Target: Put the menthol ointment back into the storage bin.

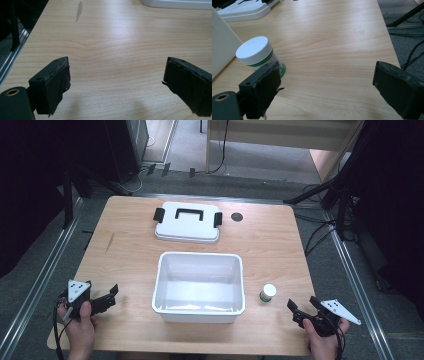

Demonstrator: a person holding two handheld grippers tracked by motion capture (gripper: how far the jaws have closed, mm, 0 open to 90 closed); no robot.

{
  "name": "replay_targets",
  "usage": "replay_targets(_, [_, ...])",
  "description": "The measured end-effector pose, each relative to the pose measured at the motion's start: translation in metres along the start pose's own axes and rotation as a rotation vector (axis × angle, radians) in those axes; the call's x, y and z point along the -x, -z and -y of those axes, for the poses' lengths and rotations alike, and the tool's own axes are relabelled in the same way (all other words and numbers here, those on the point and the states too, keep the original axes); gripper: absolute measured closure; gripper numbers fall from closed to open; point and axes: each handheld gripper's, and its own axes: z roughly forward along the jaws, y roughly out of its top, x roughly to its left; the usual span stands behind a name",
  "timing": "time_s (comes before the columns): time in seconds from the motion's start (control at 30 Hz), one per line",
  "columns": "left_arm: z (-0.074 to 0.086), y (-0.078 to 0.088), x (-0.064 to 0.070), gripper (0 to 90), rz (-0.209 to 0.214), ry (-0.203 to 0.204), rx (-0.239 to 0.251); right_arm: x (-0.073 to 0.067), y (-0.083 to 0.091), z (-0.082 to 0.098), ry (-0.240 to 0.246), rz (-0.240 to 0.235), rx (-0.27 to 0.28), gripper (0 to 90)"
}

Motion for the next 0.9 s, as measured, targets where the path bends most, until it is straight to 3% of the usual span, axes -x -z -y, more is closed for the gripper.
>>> replay_targets(0.17, [0.000, 0.001, -0.001, 7.9, 0.000, 0.006, -0.005, 0.000, -0.002, -0.001, -0.001, 0.004, -0.027, 13.1])
replay_targets(0.43, [0.001, 0.002, -0.001, 7.9, 0.006, 0.005, 0.003, -0.008, -0.012, -0.014, 0.031, -0.040, -0.162, 13.6])
replay_targets(0.9, [0.002, 0.004, -0.002, 7.9, 0.025, 0.015, 0.016, -0.050, -0.026, -0.069, 0.332, -0.039, -0.577, 15.8])
